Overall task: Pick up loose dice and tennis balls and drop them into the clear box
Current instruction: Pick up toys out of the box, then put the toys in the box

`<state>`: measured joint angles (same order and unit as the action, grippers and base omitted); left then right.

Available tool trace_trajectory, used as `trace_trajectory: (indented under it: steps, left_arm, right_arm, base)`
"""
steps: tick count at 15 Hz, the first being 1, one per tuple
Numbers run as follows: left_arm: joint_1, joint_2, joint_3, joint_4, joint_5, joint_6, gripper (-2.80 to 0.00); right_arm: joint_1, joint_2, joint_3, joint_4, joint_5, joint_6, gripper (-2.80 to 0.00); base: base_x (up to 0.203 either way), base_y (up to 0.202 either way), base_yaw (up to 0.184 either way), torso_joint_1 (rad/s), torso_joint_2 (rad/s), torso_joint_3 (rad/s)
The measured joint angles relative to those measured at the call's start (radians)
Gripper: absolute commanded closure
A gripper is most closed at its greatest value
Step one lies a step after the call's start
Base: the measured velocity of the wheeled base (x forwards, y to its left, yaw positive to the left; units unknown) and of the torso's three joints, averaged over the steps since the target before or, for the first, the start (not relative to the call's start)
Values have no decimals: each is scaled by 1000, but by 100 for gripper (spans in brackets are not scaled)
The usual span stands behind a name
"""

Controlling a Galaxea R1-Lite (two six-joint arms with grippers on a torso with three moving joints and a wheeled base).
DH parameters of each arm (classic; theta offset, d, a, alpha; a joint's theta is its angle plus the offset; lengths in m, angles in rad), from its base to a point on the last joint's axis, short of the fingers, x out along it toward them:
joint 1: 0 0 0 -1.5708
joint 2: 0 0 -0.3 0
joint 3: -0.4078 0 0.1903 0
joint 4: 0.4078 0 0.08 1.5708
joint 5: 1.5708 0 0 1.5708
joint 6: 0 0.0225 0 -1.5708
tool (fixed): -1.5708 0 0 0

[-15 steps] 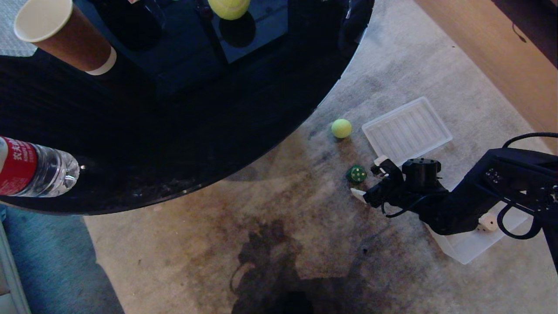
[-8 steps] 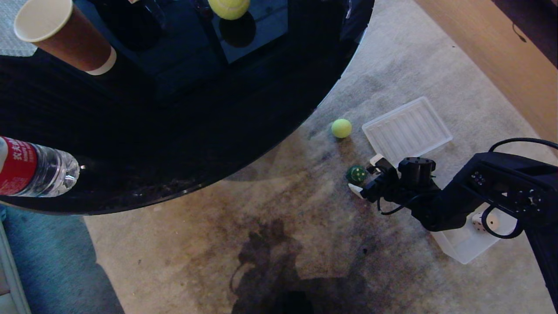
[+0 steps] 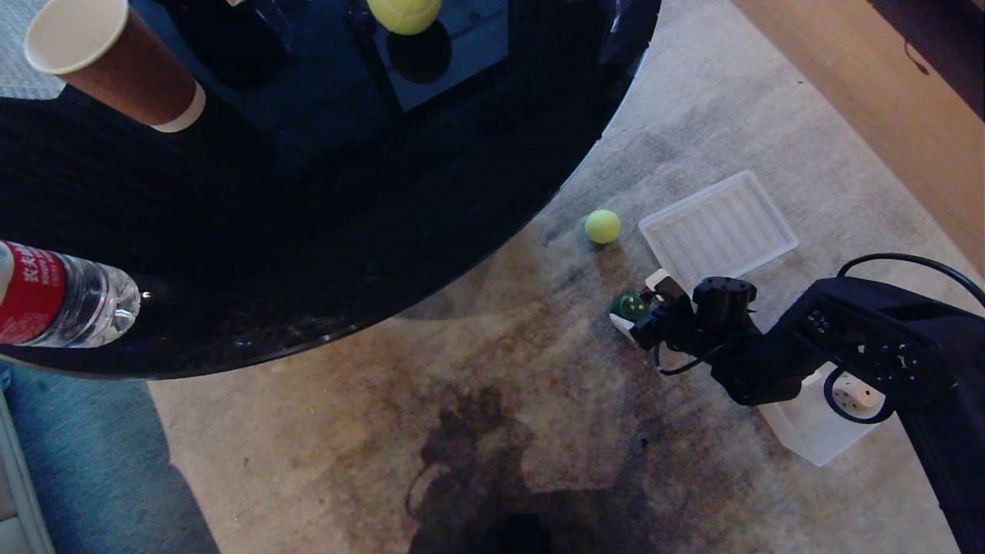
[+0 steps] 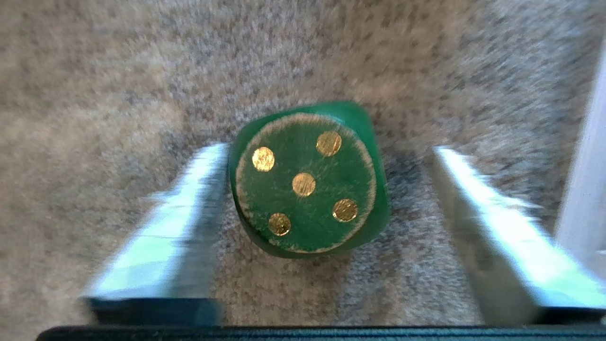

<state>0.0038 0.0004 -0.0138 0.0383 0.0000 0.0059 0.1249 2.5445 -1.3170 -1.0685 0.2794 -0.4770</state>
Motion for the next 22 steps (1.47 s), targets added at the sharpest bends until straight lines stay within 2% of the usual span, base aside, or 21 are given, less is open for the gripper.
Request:
trace_trajectory:
  steps: [6,9,11,14,19,22]
  left_arm:
    - [0,0,0,0,0,0,0]
    - [0,0,0,0,0,0,0]
    - [0,0,0,0,0,0,0]
    - [0,0,0,0,0,0,0]
    - [0,0,0,0,0,0,0]
    - [0,0,0,0,0,0,0]
  right_arm:
    - [1,12,-21,-8,-2,-16,0]
    - [-1,-51,17,9,-16,37,0]
    - [-10,-156,79,74,-47,97,0]
    - [-36,-391,193,263,-95,213,0]
    - [-64,-894,386,715,-167,421,0]
    - [-71,-1192,561,951,-190,494,0]
  base:
    - [0,0,0,0,0,0]
    - [0,0,0,0,0,0]
    - [0,0,0,0,0,0]
    - [0,0,0,0,0,0]
    - [0,0,0,0,0,0]
    - [0,0,0,0,0,0]
